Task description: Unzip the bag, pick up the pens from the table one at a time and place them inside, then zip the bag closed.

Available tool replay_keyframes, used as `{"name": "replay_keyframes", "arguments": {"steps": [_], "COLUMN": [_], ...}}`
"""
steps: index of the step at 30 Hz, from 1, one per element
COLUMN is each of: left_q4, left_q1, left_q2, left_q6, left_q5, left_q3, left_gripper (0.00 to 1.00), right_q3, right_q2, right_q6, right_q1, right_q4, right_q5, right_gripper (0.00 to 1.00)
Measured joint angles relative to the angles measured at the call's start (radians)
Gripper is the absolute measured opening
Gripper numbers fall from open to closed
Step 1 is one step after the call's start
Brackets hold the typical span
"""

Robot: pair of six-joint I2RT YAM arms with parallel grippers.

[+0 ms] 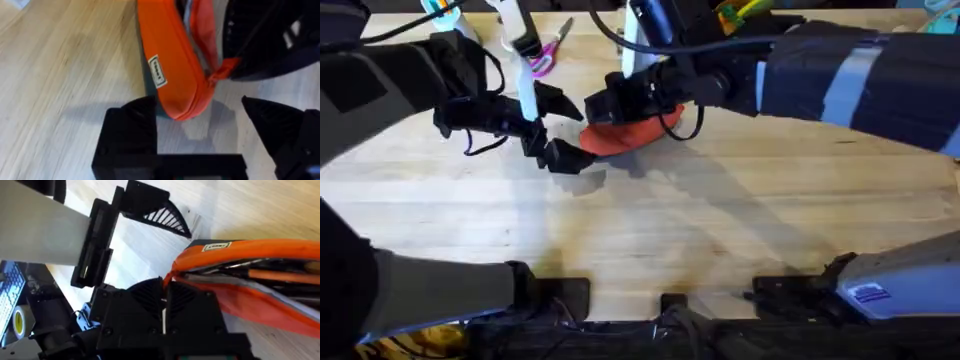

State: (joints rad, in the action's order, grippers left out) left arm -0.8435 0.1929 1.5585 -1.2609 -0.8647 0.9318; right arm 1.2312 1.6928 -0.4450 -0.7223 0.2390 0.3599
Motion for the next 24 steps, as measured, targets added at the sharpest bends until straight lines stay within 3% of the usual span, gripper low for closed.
{"name": "replay_keyframes", "arguments": {"steps": [6, 13, 14, 16, 19, 20, 24], "left_q4": [0.002, 0.006, 0.007, 0.015, 0.018, 0.021, 0.021], "left_q1": [-0.056, -0.053, -0.053, -0.052, -0.052, -0.052, -0.052], "left_q2": [0.039, 0.084, 0.084, 0.084, 0.084, 0.084, 0.084], "left_q6": [0.000, -0.002, -0.003, -0.002, -0.003, -0.003, -0.003], "left_q5": [-0.007, -0.049, -0.050, -0.051, -0.053, -0.056, -0.057], "left_q3": [0.000, 0.004, 0.004, 0.005, 0.006, 0.006, 0.006], "left_gripper": [0.994, 0.983, 0.940, 0.719, 0.254, 0.052, 0.049], "right_q3": [0.000, 0.000, 0.000, 0.000, 0.000, 0.000, 0.000], "right_q2": [0.000, 0.000, 0.000, 0.000, 0.000, 0.000, 0.000], "right_q6": [0.000, 0.000, 0.000, 0.000, 0.000, 0.000, 0.000], "right_q1": [0.000, 0.001, 0.001, 0.001, 0.001, 0.001, 0.019], "right_q4": [0.000, 0.000, 0.000, 0.000, 0.001, 0.000, 0.009], "right_q5": [0.000, 0.000, 0.000, 0.000, 0.003, 0.003, -0.001], "right_gripper": [0.032, 0.032, 0.032, 0.032, 0.032, 0.032, 0.032]}}
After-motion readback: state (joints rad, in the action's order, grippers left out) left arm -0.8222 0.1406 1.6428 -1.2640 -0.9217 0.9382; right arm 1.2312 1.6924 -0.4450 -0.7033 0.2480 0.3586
